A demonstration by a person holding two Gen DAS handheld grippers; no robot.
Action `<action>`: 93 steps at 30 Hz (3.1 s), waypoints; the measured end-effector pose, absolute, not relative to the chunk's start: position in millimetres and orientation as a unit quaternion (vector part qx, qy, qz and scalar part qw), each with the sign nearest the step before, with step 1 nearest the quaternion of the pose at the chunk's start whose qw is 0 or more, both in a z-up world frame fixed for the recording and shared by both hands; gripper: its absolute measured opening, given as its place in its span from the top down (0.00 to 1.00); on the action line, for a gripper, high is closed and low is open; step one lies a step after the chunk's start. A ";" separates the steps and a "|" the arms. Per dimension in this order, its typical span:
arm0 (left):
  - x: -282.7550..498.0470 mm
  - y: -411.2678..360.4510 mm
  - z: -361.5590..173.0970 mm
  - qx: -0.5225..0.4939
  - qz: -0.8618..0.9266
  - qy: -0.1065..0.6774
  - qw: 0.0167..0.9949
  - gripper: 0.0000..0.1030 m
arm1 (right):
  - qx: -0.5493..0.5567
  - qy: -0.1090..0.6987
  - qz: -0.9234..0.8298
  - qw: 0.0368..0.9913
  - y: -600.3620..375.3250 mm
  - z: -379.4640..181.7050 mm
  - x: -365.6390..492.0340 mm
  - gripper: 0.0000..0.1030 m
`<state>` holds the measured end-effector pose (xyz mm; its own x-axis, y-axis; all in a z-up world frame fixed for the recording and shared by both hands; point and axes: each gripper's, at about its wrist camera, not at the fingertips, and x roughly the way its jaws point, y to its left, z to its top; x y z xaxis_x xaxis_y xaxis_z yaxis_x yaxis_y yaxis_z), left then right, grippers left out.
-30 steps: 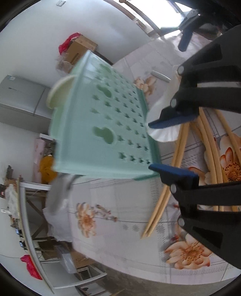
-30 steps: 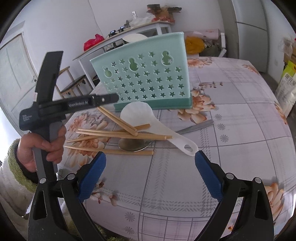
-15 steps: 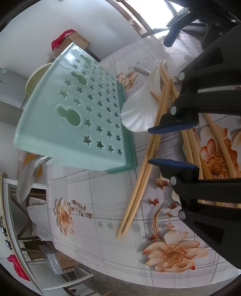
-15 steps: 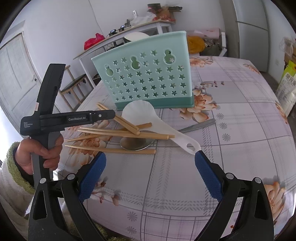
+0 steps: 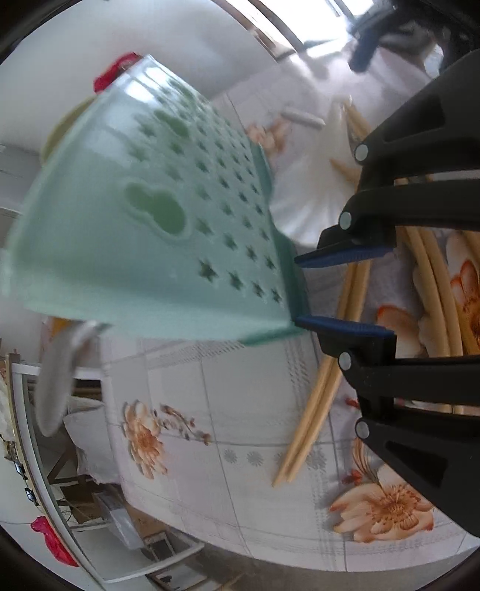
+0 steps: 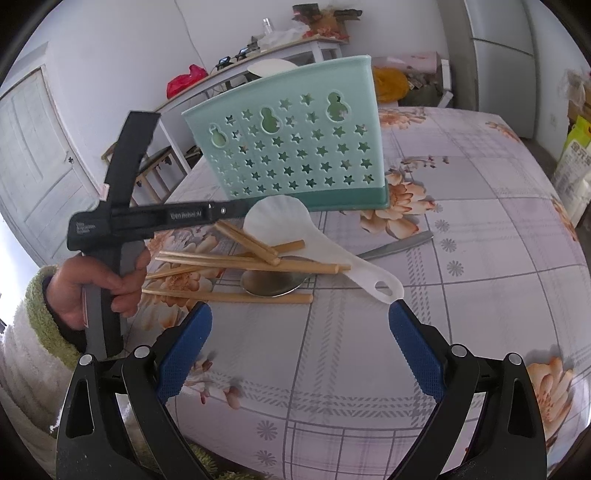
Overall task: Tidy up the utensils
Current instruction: 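Close the left tool on the white plastic spoon among the chopsticks, then lift the white spoon toward the holder with the left tool while the right tool reaches toward the chopsticks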
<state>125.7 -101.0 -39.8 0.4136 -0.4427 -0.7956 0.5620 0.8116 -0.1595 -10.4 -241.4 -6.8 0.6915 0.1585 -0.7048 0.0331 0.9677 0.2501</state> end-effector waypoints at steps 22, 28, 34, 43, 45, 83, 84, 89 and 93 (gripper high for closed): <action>141.4 -81.7 -45.6 -0.097 -0.341 0.520 0.777 0.57 | 0.138 0.395 0.034 0.908 -245.4 -10.0 -11.9 0.11; 147.8 -95.4 -48.0 -0.091 -0.341 0.524 0.775 0.57 | 0.139 0.397 0.036 0.906 -246.7 -11.8 -10.6 0.11; 146.6 -109.1 -47.1 -0.075 -0.349 0.526 0.772 0.57 | 0.143 0.400 0.036 0.905 -247.7 -14.6 -8.2 0.10; 132.1 -130.6 -48.9 0.001 -0.348 0.505 0.790 0.83 | 0.141 0.401 0.037 0.904 -247.0 -14.1 -7.6 0.10; 128.4 -133.3 -48.5 0.005 -0.350 0.497 0.794 0.86 | 0.141 0.401 0.036 0.904 -247.3 -14.0 -7.5 0.11; 48.9 -39.3 75.3 -0.056 -0.340 0.215 0.914 0.98 | -0.103 0.349 0.051 0.930 -189.4 4.6 -3.2 0.54; 49.7 -37.3 74.6 -0.058 -0.338 0.216 0.914 0.98 | -0.134 0.349 0.051 0.926 -181.2 1.6 -2.6 0.57; 54.4 -28.0 68.1 -0.068 -0.327 0.226 0.915 0.98 | -0.251 0.344 0.040 0.904 -155.0 -15.1 -3.0 0.67; 57.6 -24.4 63.2 -0.070 -0.324 0.233 0.914 0.98 | -0.309 0.348 0.029 0.885 -145.3 -27.9 0.9 0.77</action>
<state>57.6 -24.4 63.2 0.6812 -0.6252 -0.3809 0.5596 0.7801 -0.2798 0.9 -145.3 -27.9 0.7562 -0.1634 -0.6337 -0.2668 0.8072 -0.5265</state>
